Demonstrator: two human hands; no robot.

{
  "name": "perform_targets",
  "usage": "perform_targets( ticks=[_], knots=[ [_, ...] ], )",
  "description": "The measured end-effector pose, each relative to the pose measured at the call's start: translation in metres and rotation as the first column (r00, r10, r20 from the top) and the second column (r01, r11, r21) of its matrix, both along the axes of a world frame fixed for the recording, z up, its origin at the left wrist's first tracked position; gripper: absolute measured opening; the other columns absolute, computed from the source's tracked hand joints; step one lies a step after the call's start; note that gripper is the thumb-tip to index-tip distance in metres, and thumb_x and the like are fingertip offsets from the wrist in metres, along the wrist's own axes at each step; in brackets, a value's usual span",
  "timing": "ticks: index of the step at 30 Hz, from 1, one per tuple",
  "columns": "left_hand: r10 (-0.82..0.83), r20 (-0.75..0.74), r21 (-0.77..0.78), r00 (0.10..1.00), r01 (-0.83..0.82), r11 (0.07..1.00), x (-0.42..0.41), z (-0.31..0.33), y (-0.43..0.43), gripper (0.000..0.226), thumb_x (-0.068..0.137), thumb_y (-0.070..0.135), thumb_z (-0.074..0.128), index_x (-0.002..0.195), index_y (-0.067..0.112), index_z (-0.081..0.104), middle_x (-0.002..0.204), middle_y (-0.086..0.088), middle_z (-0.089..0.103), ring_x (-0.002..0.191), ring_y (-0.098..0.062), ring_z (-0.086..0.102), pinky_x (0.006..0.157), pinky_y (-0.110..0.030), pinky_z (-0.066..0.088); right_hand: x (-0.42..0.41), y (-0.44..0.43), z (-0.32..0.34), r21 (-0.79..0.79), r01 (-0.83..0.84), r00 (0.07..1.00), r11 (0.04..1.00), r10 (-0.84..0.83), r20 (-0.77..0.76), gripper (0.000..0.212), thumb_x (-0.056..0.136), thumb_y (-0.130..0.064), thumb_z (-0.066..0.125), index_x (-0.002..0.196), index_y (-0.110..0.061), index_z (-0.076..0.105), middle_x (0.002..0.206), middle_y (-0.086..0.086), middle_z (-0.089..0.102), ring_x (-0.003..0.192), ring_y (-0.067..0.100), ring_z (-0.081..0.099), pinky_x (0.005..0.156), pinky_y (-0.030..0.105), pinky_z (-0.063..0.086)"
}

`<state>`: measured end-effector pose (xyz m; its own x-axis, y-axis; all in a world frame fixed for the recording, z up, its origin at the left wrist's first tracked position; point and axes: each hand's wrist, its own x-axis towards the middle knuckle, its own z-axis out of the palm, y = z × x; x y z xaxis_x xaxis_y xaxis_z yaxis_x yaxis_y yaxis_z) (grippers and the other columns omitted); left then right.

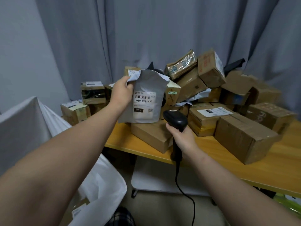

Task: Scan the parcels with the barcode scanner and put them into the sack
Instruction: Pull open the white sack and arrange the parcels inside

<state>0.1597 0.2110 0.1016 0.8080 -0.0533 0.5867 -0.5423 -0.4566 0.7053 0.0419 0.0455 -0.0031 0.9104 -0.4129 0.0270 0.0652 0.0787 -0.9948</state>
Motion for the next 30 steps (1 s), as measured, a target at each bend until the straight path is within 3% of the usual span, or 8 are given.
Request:
perform_targets(
  ticks=[4,8,11,15,21,24,27,30],
  knots=[
    [-0.003,0.013,-0.040,1.000,0.004,0.999,-0.007,0.015,0.000,0.021,0.095,0.006,0.042,0.098,0.005,0.062,0.098,-0.017,0.065,0.091,-0.028,0.058,0.073,-0.032,0.041,0.000,-0.003,0.010,-0.017,-0.035,0.998,0.999,0.034,-0.047,0.035,0.088,-0.030,0.070,0.119,-0.022,0.057,0.096,-0.010,0.057,0.096,0.010,0.049,0.085,0.027,0.036],
    [-0.077,-0.136,-0.142,0.988,0.057,0.988,-0.015,0.020,0.004,0.023,0.097,0.019,0.043,0.097,0.009,0.063,0.098,-0.012,0.070,0.092,-0.028,0.065,0.083,-0.045,0.052,-0.009,-0.004,0.017,-0.010,0.053,0.993,0.999,-0.052,0.102,0.033,0.085,-0.024,0.074,0.115,-0.022,0.060,0.095,-0.014,0.060,0.090,0.002,0.053,0.077,0.022,0.039],
    [-0.234,-0.186,-0.188,0.954,0.199,0.962,-0.033,0.019,0.000,0.019,0.098,0.016,0.047,0.098,0.013,0.066,0.101,-0.011,0.071,0.093,-0.023,0.066,0.082,-0.035,0.052,-0.018,-0.009,0.025,0.034,-0.022,0.973,0.999,0.014,0.228,0.031,0.082,-0.015,0.075,0.109,-0.026,0.063,0.103,-0.010,0.069,0.096,0.002,0.062,0.074,0.019,0.048],
    [-0.453,-0.288,-0.389,0.844,0.329,0.860,-0.050,0.016,-0.012,0.013,0.099,0.017,0.051,0.094,0.016,0.064,0.088,-0.004,0.073,0.083,-0.019,0.069,0.079,-0.033,0.054,-0.027,-0.016,0.030,0.123,-0.142,0.955,0.982,0.104,0.278,0.039,0.077,-0.002,0.075,0.113,-0.015,0.066,0.107,0.001,0.074,0.101,0.013,0.069,0.083,0.029,0.056],
    [-0.395,-0.369,-0.423,0.841,0.226,0.877,-0.053,0.004,-0.018,0.010,0.093,0.023,0.061,0.092,0.015,0.066,0.089,-0.005,0.072,0.088,-0.023,0.069,0.083,-0.036,0.054,-0.032,-0.015,0.026,0.175,-0.093,0.983,0.980,0.062,0.174,0.032,0.075,0.010,0.073,0.098,-0.011,0.069,0.098,0.009,0.074,0.092,0.024,0.071,0.079,0.034,0.058],
    [-0.451,-0.430,-0.592,0.782,0.132,0.795,-0.057,-0.005,-0.006,0.035,0.081,0.042,0.072,0.100,0.014,0.069,0.096,-0.005,0.074,0.091,-0.023,0.070,0.083,-0.038,0.056,-0.032,-0.018,0.026,0.180,-0.002,0.986,0.984,-0.027,0.163,0.028,0.076,0.010,0.072,0.093,-0.012,0.068,0.096,0.008,0.073,0.089,0.022,0.070,0.075,0.033,0.058],
    [-0.465,-0.585,-0.464,0.664,0.195,0.864,-0.075,-0.032,0.004,0.059,0.072,0.052,0.073,0.112,0.010,0.066,0.106,-0.009,0.072,0.092,-0.025,0.070,0.074,-0.035,0.056,-0.033,-0.026,0.028,0.185,0.062,0.981,0.981,-0.094,0.170,0.026,0.078,0.009,0.071,0.088,-0.015,0.067,0.088,0.002,0.072,0.084,0.018,0.069,0.069,0.030,0.056],
    [-0.487,-0.594,-0.430,0.640,0.258,0.865,-0.097,-0.059,-0.004,0.035,0.079,0.022,0.076,0.110,0.008,0.067,0.098,-0.005,0.074,0.082,-0.019,0.072,0.064,-0.028,0.058,-0.031,-0.026,0.029,0.136,0.052,0.982,0.989,-0.075,0.171,0.026,0.078,0.008,0.072,0.091,-0.014,0.066,0.096,0.006,0.071,0.089,0.020,0.069,0.079,0.035,0.057]
  ],
)
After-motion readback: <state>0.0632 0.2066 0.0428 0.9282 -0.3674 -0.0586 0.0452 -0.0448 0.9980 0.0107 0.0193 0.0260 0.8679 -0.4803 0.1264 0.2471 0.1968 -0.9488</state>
